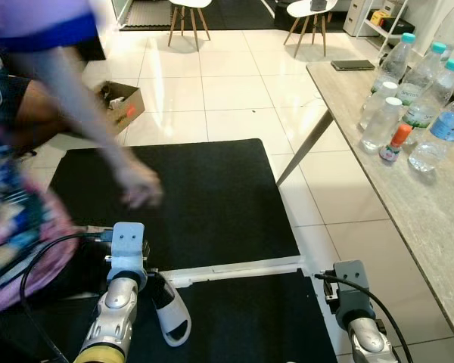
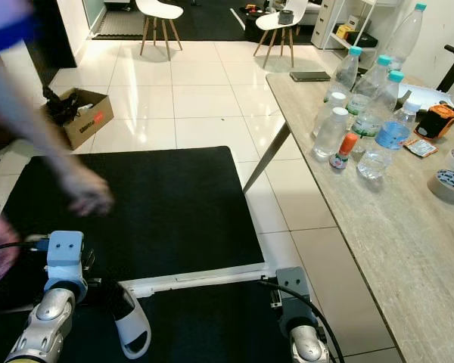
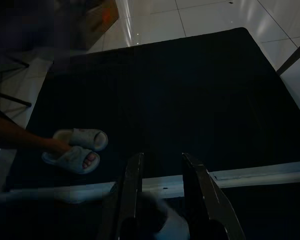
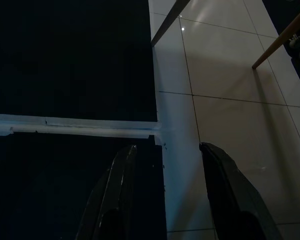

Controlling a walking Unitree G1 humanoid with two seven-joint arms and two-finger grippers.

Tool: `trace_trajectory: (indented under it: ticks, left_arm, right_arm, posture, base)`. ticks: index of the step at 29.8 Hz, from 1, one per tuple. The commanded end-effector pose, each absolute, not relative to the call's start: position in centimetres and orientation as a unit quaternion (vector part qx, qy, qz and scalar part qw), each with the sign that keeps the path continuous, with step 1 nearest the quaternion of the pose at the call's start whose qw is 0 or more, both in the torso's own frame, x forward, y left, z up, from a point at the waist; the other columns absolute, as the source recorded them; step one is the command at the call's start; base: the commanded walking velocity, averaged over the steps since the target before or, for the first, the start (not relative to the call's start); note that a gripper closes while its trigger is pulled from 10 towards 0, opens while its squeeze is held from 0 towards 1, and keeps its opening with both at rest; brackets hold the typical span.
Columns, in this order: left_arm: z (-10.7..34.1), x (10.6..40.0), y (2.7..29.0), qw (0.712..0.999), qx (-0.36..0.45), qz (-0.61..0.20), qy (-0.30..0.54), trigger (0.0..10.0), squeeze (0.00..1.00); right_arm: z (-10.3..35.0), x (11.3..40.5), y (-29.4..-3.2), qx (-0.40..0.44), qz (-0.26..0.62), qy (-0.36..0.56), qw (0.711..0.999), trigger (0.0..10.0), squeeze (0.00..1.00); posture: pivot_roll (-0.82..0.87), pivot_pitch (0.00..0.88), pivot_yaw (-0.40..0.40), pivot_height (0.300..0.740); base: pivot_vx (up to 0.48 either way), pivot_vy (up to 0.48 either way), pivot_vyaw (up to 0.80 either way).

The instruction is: Restocking fridge

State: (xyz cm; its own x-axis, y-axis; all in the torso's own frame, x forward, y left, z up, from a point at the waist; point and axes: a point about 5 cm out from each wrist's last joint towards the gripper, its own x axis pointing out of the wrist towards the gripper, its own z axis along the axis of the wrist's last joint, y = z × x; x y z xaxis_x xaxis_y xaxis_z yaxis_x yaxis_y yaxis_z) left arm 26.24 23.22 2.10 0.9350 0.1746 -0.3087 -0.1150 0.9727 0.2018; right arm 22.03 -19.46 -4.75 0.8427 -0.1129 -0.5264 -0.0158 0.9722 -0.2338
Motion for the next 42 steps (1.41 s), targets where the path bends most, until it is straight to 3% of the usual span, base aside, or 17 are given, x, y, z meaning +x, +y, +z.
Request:
trace_trajectory:
  ticks: [1,42]
  left_arm:
    - [1.91,26.15,23.21,0.978,0.1,0.072,0.167,10.0,0.0]
    - [1.89,26.18,23.26,0.978,0.104,0.071,0.167,10.0,0.0]
  right_arm:
    - [-4.73,21.91,-19.59,-0.11,-0.028,0.276,0.954,10.0,0.0]
    - [-4.85,21.78,-19.42,-0.108,-0.029,0.279,0.954,10.0,0.0]
  posture:
    - [0.04,0.046,-0.037,0.74]
    - [0.04,0.055,-0.035,0.74]
  base:
    - [0.33,0.0,0.0]
    - [0.334,0.0,0.0]
